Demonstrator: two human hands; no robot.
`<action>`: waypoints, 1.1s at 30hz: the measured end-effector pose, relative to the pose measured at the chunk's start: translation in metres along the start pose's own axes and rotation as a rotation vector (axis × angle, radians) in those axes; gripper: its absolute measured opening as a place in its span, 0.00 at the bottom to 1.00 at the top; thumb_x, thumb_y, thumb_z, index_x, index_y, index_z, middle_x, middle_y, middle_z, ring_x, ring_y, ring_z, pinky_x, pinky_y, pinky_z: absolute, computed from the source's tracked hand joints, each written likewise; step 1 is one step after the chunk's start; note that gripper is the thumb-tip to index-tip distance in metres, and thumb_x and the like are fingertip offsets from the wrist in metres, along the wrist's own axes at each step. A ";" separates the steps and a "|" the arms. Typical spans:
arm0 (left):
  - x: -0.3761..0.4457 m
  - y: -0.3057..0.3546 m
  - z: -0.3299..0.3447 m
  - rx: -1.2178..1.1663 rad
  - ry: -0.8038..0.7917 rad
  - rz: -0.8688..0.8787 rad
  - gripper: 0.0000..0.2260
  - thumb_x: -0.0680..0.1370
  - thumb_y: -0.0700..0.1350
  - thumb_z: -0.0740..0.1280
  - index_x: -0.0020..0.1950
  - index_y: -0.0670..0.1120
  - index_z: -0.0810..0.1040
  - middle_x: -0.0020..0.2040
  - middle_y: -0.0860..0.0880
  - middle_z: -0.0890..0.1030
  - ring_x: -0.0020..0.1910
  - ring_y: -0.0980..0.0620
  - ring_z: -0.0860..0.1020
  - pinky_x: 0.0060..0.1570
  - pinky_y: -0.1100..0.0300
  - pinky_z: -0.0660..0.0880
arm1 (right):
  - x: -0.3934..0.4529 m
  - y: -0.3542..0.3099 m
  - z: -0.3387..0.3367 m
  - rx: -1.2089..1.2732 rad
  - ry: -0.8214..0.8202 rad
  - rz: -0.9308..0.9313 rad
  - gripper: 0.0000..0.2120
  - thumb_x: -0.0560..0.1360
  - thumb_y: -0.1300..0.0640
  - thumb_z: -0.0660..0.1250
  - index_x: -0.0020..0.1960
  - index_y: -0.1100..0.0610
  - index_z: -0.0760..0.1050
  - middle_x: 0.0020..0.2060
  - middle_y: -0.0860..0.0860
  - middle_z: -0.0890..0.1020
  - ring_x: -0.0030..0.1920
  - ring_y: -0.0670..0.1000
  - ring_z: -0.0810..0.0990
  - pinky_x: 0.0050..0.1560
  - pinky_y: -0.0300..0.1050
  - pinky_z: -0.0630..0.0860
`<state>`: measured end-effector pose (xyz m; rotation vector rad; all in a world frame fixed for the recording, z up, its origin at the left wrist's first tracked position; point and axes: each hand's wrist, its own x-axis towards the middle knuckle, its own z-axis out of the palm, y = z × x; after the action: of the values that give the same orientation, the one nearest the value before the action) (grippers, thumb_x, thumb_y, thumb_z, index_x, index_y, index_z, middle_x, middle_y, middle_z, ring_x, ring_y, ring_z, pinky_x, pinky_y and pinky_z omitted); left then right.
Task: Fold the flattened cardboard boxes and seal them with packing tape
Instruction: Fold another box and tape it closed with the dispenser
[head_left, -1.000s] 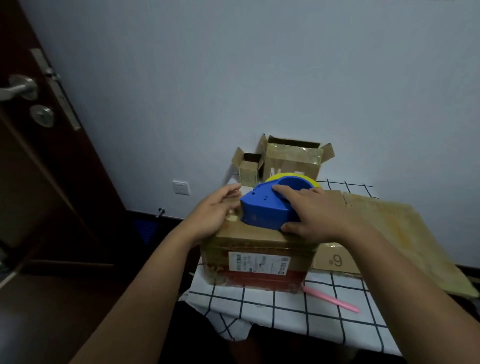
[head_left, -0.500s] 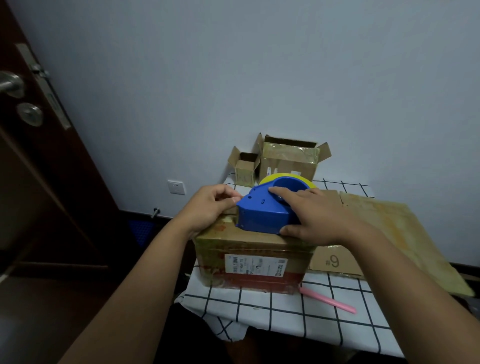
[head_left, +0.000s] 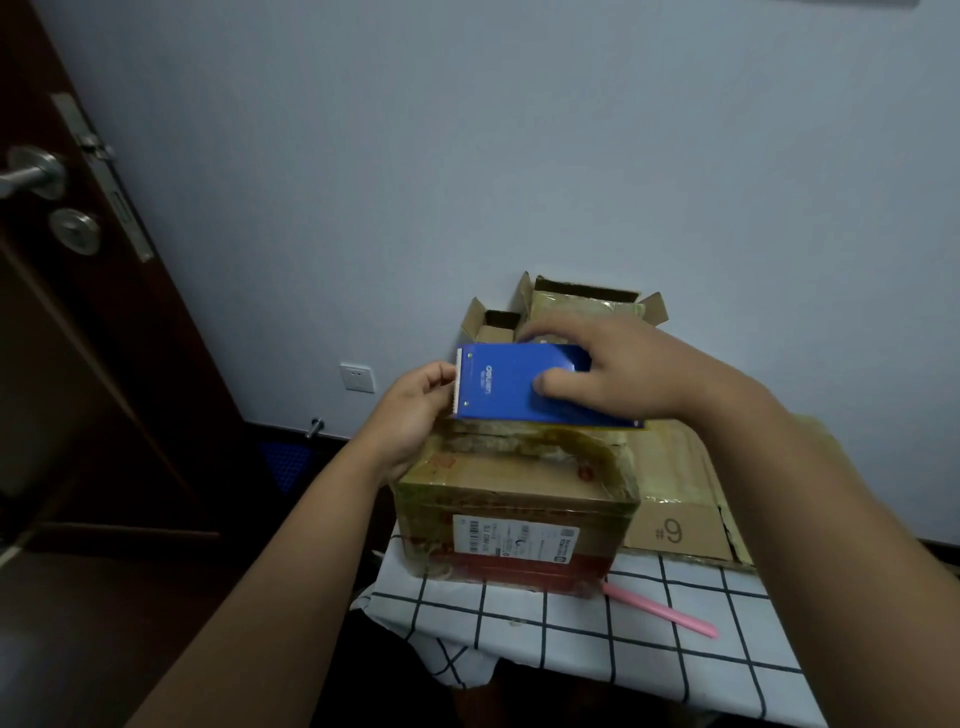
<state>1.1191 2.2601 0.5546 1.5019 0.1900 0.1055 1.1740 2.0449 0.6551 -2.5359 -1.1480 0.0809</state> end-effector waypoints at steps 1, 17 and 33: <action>0.001 0.000 0.000 -0.058 0.005 -0.009 0.06 0.81 0.41 0.64 0.54 0.43 0.79 0.51 0.40 0.84 0.51 0.41 0.82 0.55 0.43 0.78 | 0.006 -0.002 -0.002 -0.009 0.003 0.017 0.18 0.75 0.40 0.62 0.64 0.39 0.70 0.49 0.45 0.79 0.47 0.47 0.78 0.50 0.50 0.77; 0.013 -0.001 -0.001 -0.141 0.076 -0.078 0.11 0.81 0.40 0.63 0.57 0.36 0.80 0.52 0.38 0.84 0.55 0.43 0.81 0.60 0.52 0.76 | 0.021 0.016 -0.002 0.262 -0.026 0.042 0.21 0.74 0.36 0.67 0.65 0.39 0.68 0.50 0.42 0.79 0.47 0.46 0.80 0.49 0.45 0.76; 0.009 0.015 -0.008 -0.080 0.128 -0.101 0.05 0.81 0.35 0.62 0.47 0.39 0.77 0.37 0.42 0.81 0.37 0.50 0.82 0.36 0.61 0.79 | 0.020 0.029 0.010 0.114 -0.007 -0.039 0.38 0.67 0.25 0.64 0.74 0.34 0.61 0.61 0.47 0.77 0.58 0.51 0.77 0.61 0.57 0.74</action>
<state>1.1276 2.2702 0.5681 1.4042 0.3604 0.1274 1.2064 2.0450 0.6375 -2.4150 -1.1611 0.1412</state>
